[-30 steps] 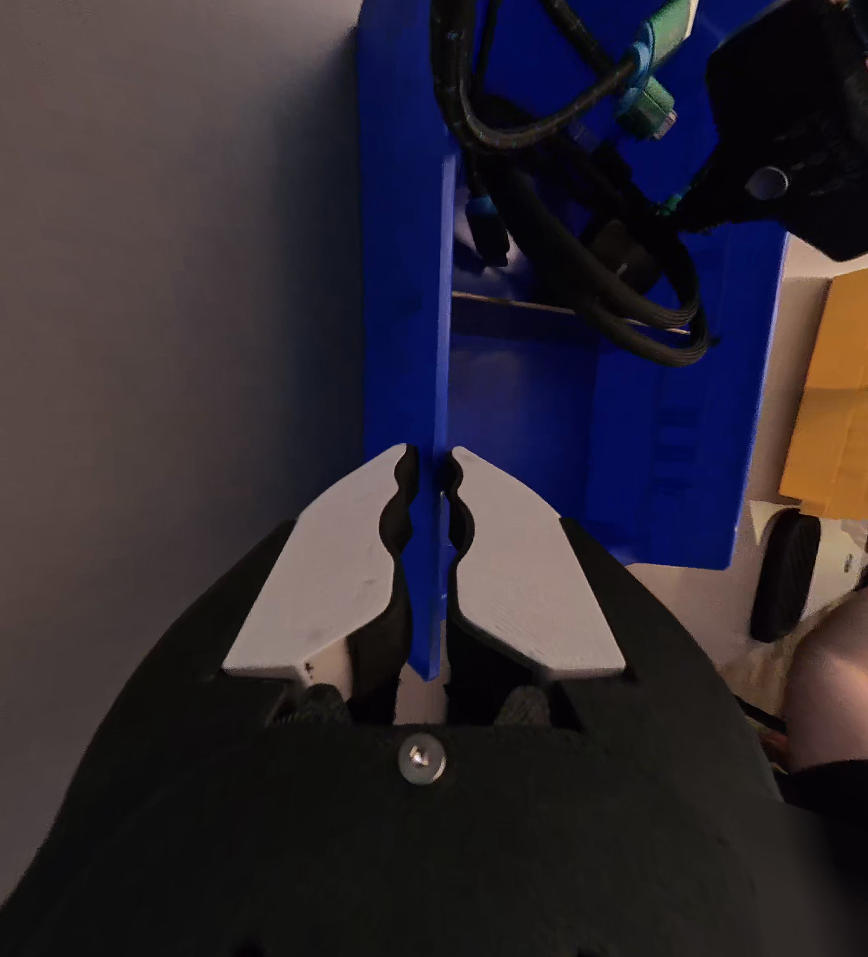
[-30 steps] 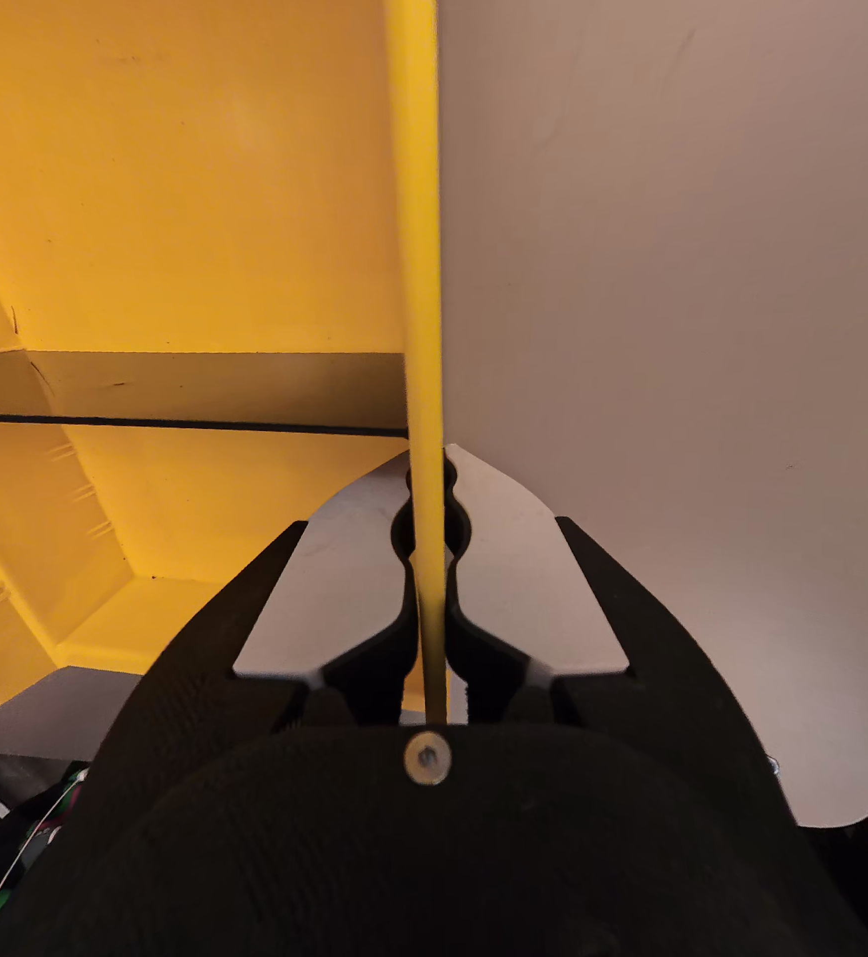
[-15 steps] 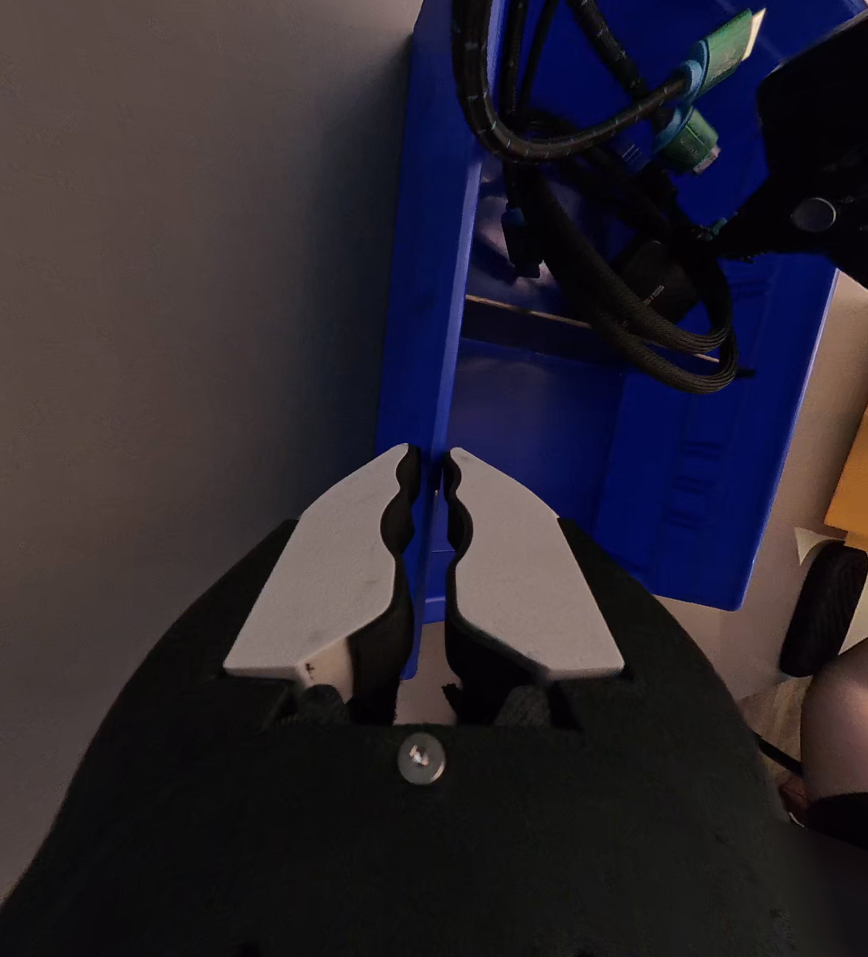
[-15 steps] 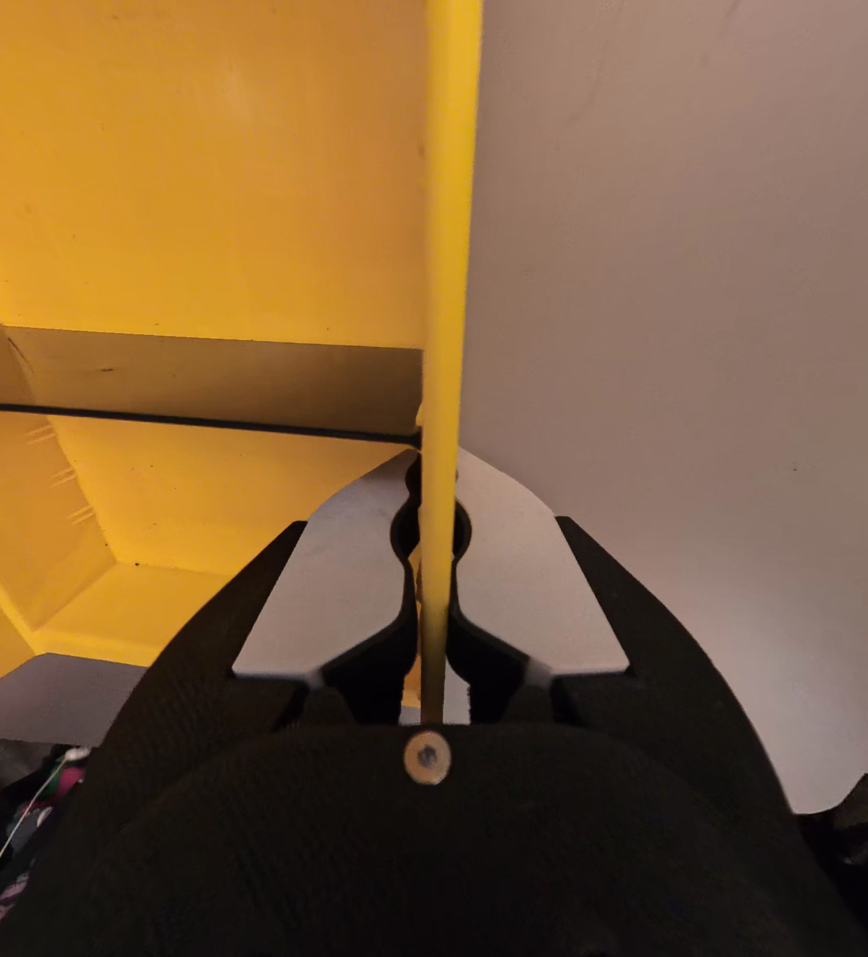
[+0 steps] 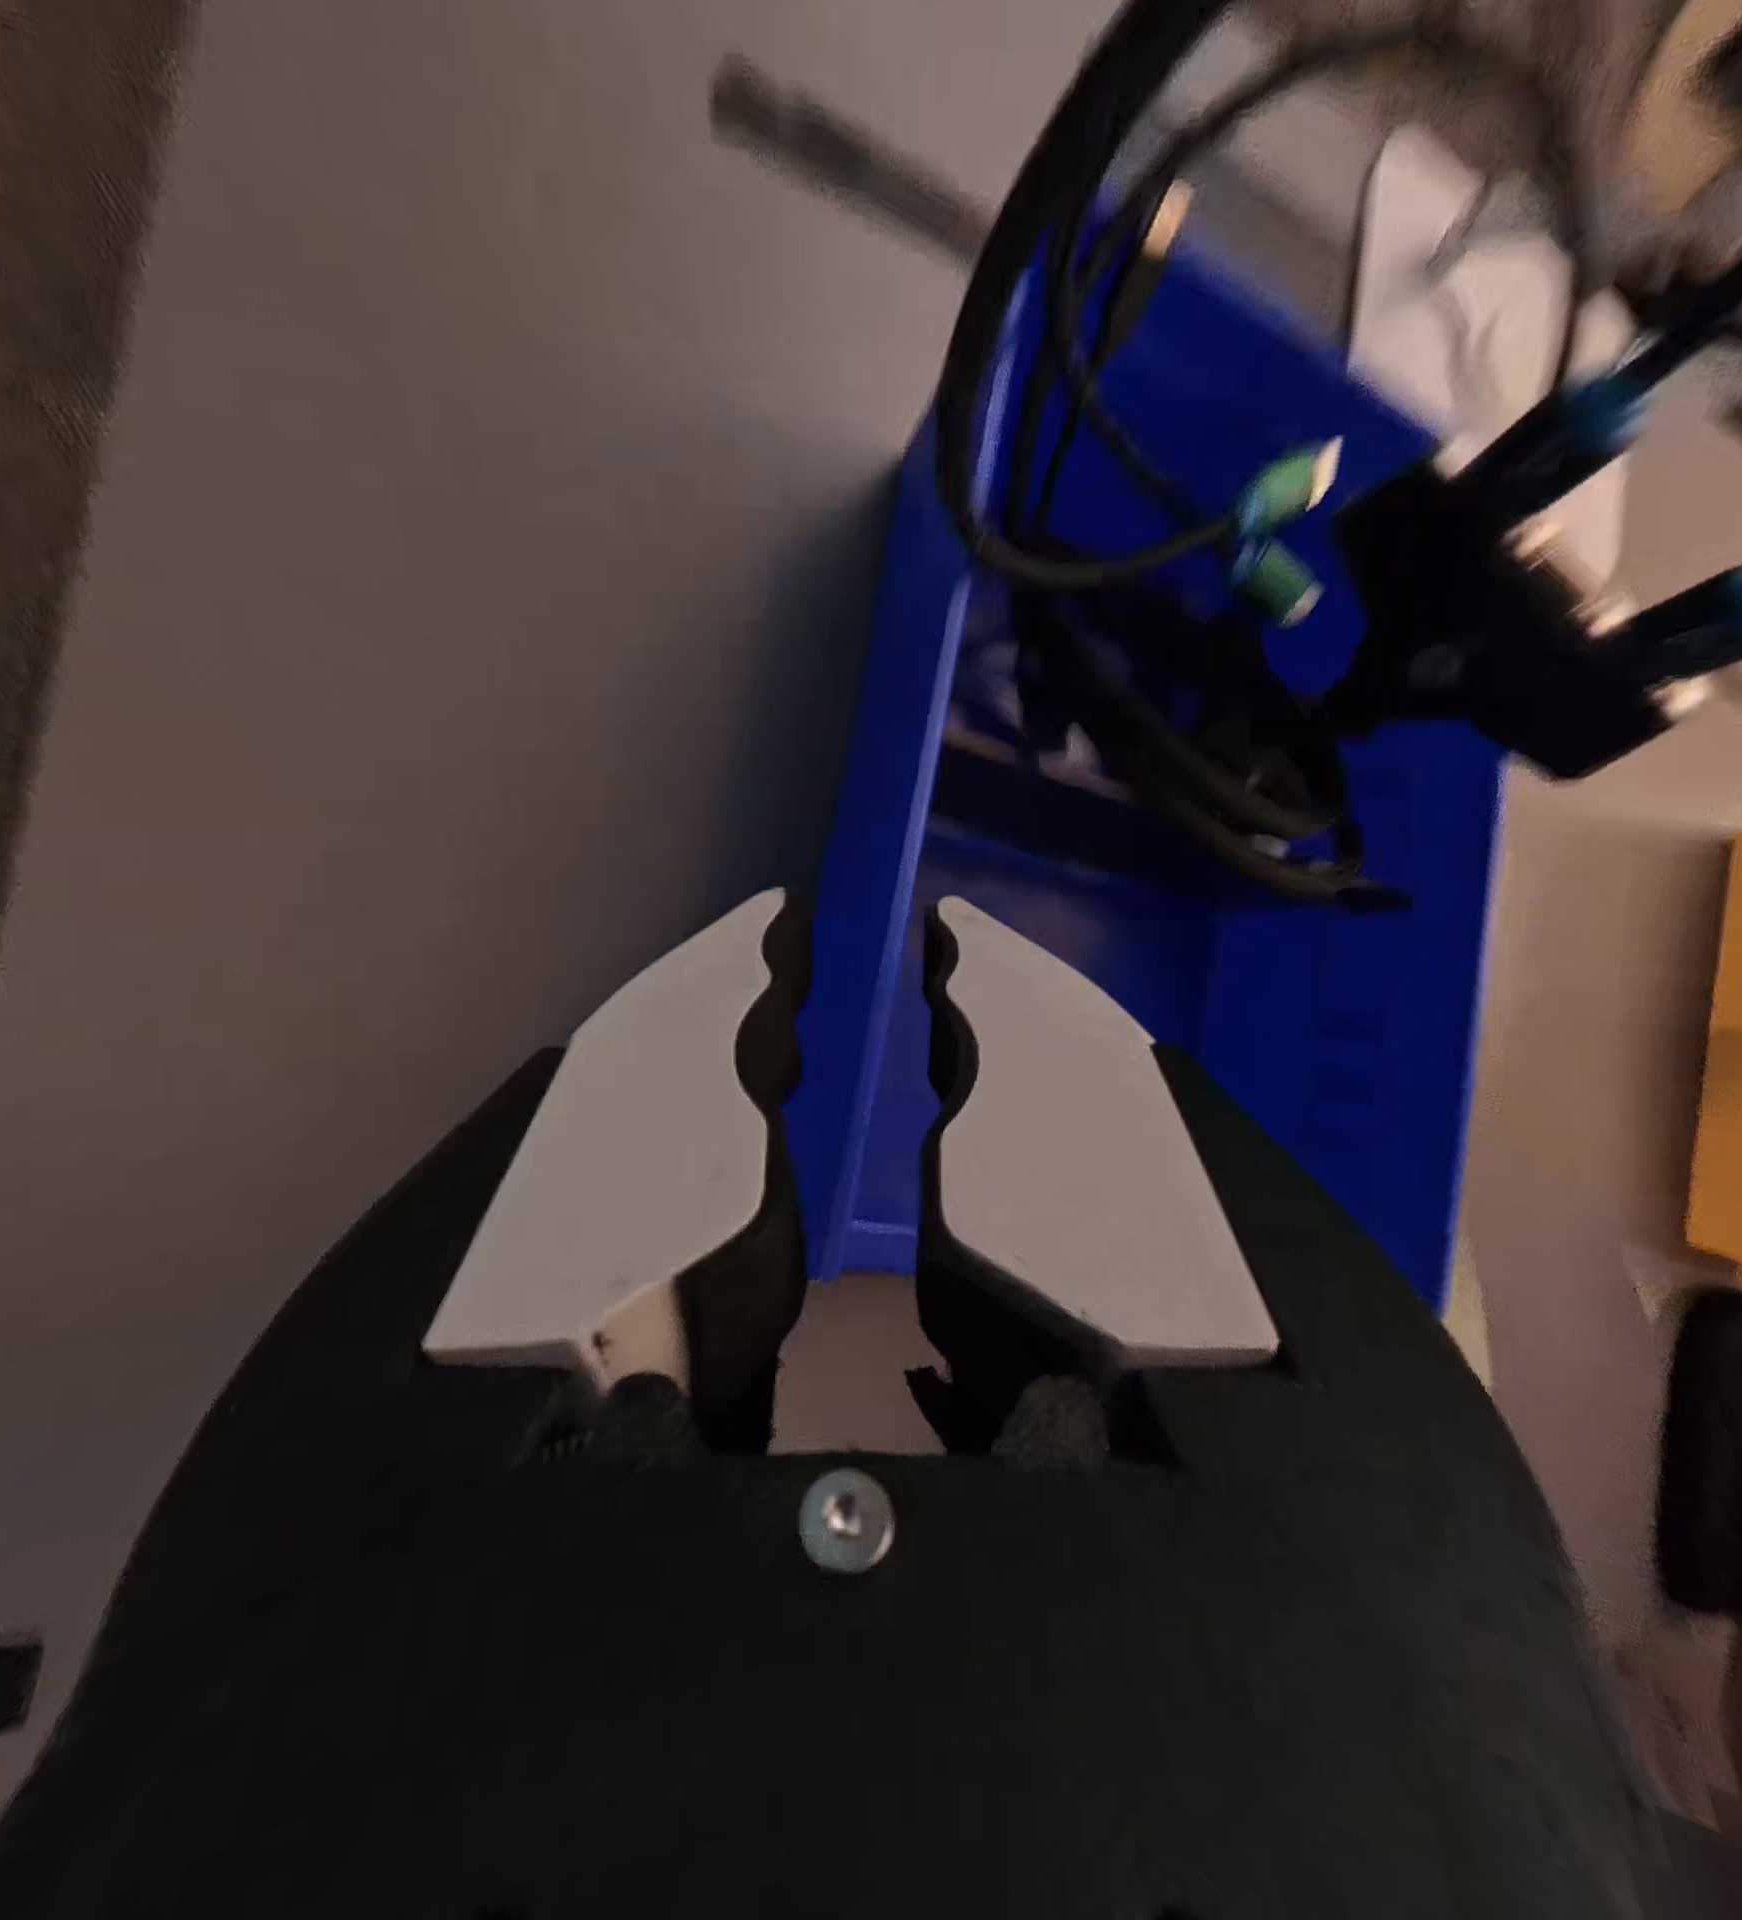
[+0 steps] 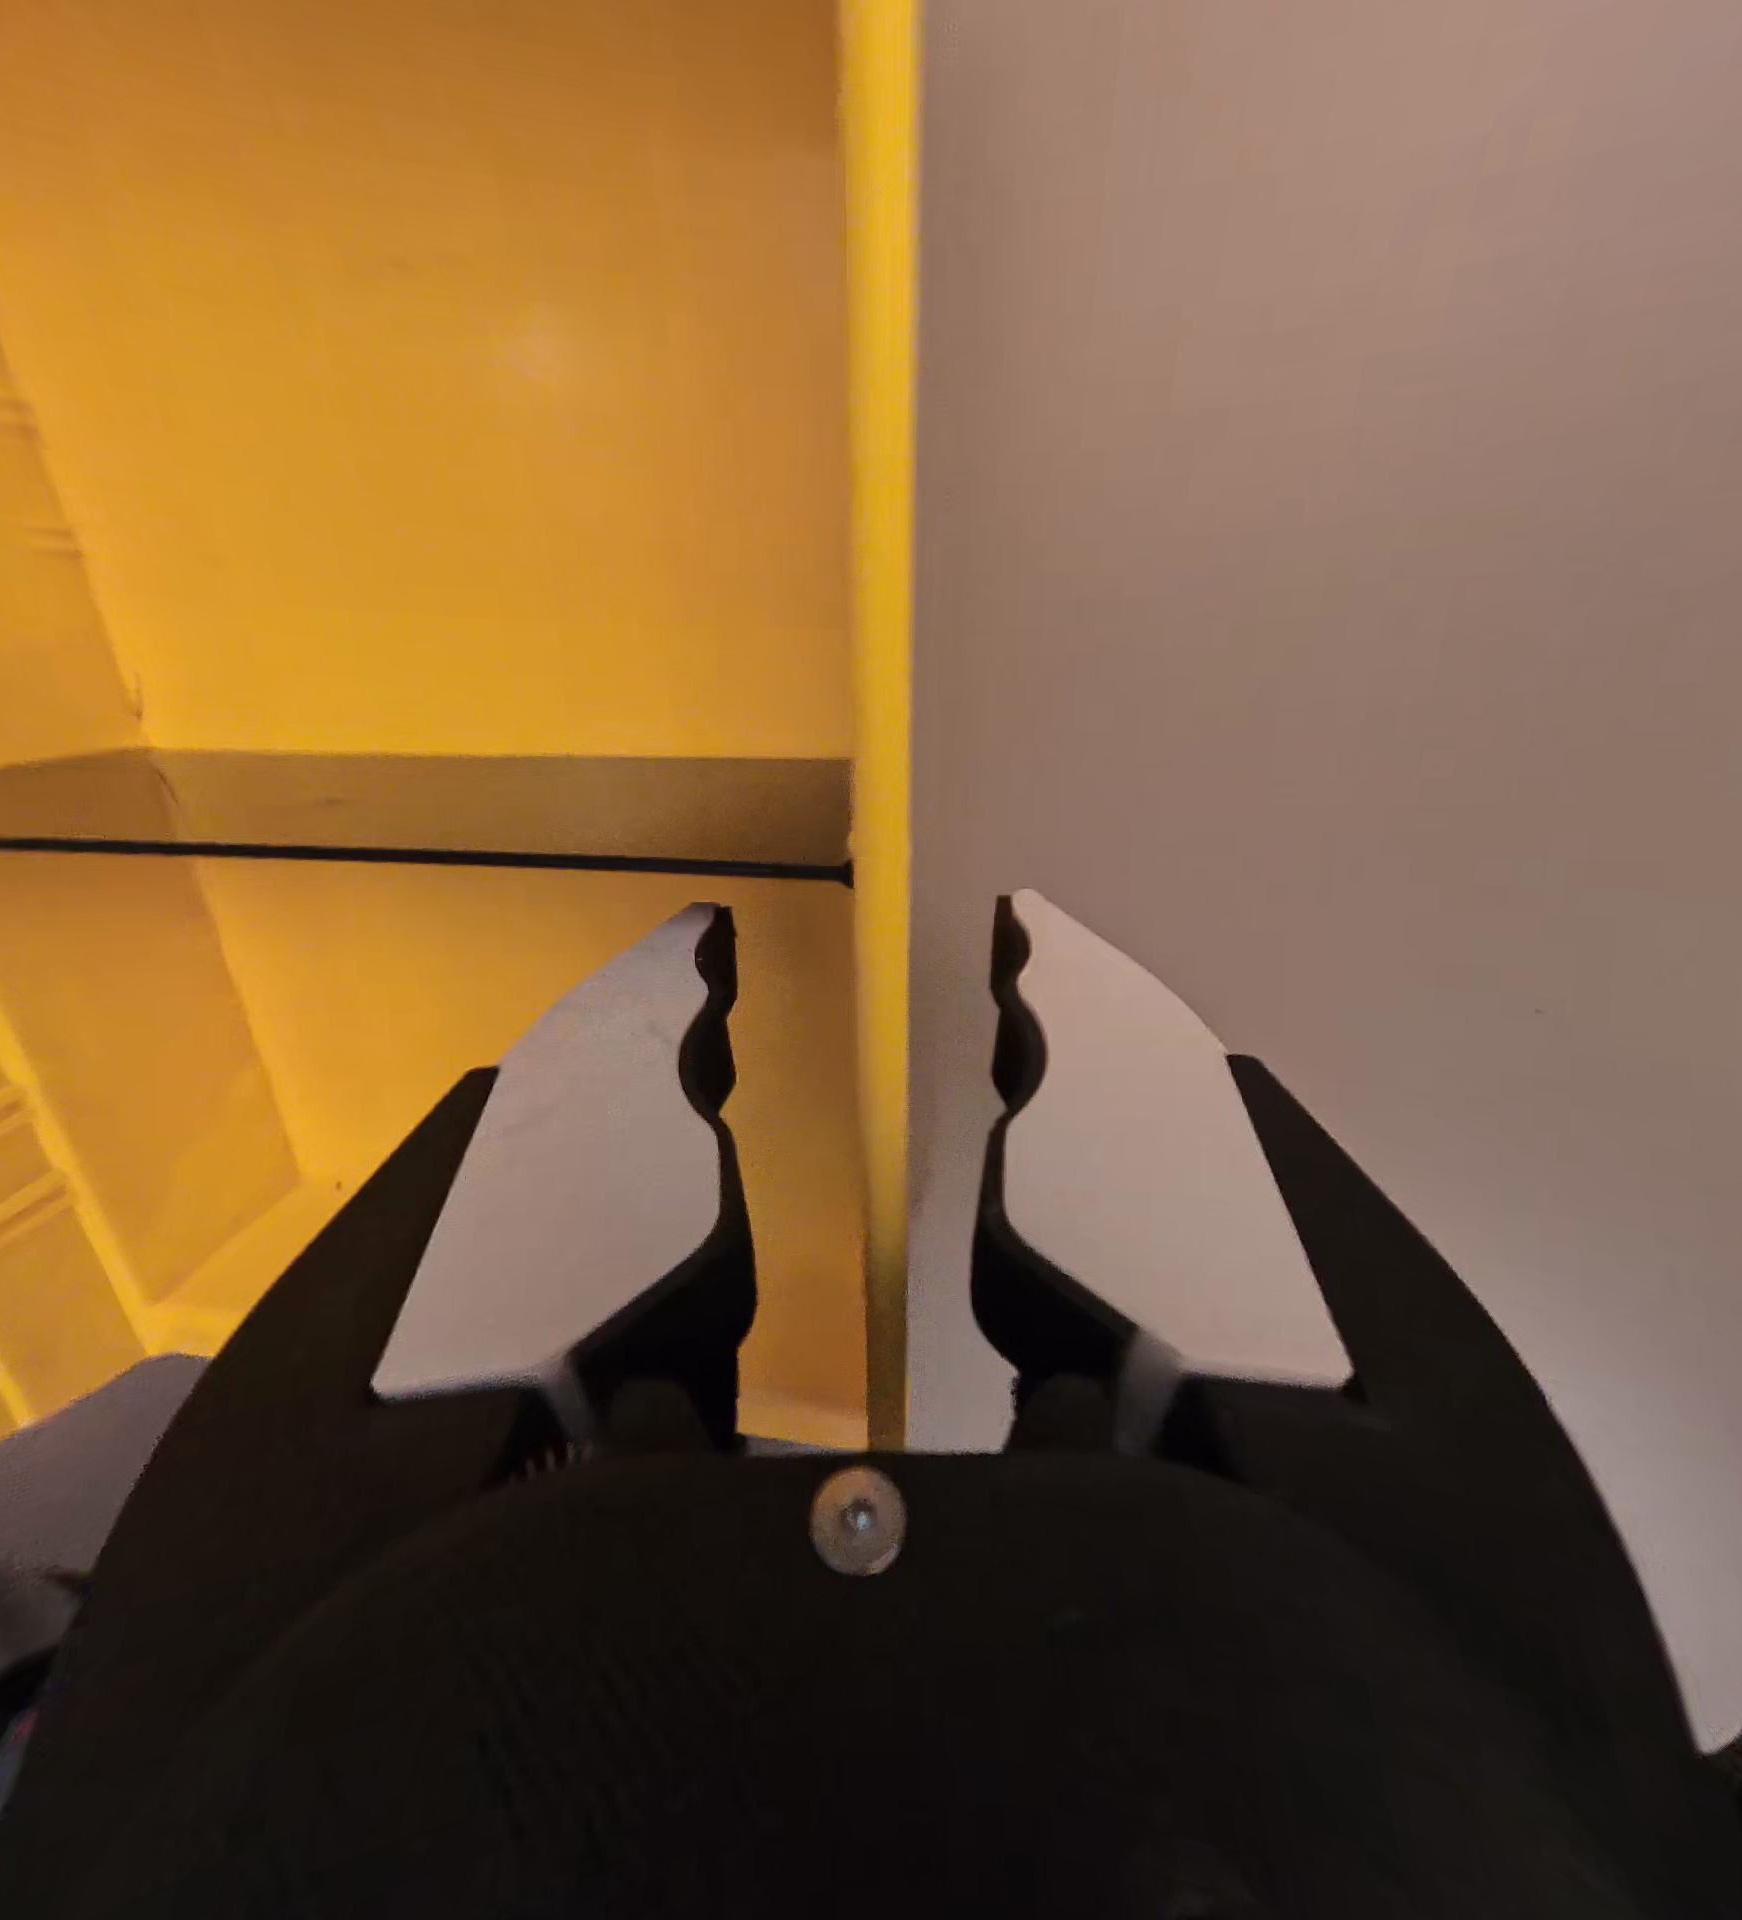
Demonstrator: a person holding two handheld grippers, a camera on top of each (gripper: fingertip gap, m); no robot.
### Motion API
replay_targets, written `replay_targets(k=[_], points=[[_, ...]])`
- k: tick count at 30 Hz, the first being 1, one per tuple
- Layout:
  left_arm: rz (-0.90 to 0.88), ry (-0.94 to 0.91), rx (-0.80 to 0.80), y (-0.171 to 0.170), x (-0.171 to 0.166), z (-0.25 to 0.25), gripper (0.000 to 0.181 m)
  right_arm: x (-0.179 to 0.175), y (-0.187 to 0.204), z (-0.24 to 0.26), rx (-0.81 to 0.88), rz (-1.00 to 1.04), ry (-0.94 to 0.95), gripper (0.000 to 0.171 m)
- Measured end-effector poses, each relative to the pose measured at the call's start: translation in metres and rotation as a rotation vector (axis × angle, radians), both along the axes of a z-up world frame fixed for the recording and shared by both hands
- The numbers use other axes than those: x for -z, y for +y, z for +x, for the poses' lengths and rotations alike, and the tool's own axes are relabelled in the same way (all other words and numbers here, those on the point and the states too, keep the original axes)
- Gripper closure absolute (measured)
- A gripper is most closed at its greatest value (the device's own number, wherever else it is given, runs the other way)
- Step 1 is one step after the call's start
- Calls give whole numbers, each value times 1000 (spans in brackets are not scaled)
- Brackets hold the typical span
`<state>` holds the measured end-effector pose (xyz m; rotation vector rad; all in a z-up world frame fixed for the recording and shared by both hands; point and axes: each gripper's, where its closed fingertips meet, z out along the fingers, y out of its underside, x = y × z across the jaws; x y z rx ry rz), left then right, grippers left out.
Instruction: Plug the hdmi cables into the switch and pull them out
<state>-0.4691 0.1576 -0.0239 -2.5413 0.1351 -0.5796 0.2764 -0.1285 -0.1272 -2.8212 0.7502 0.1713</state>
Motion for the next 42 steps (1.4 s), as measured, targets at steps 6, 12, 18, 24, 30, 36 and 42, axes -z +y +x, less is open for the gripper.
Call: replay_targets(k=[6,12,18,24,30,36,42], points=[[606,-257,155,-20,-135,44,151,-80,8,19,97,231,-231,120],[860,-220,402,-32,-147,128,100,-264,52,-23,-20,958,-692,111],[799,-67,316,25,-104,153,108,-331,65,-135,-295,1507,-813,110],[756,-115,244,43,-88,133,106,-293,120,-231,-641,1446,-763,111],[776,-126,206,38,-96,99,106,-261,146,-286,-821,1296,-952,112],[725,-228,288,31,-86,99,107,-259,150,-304,-833,1304,-912,112],[758,-215,448,25,-76,130,106,-258,149,-301,-825,1306,-886,113]])
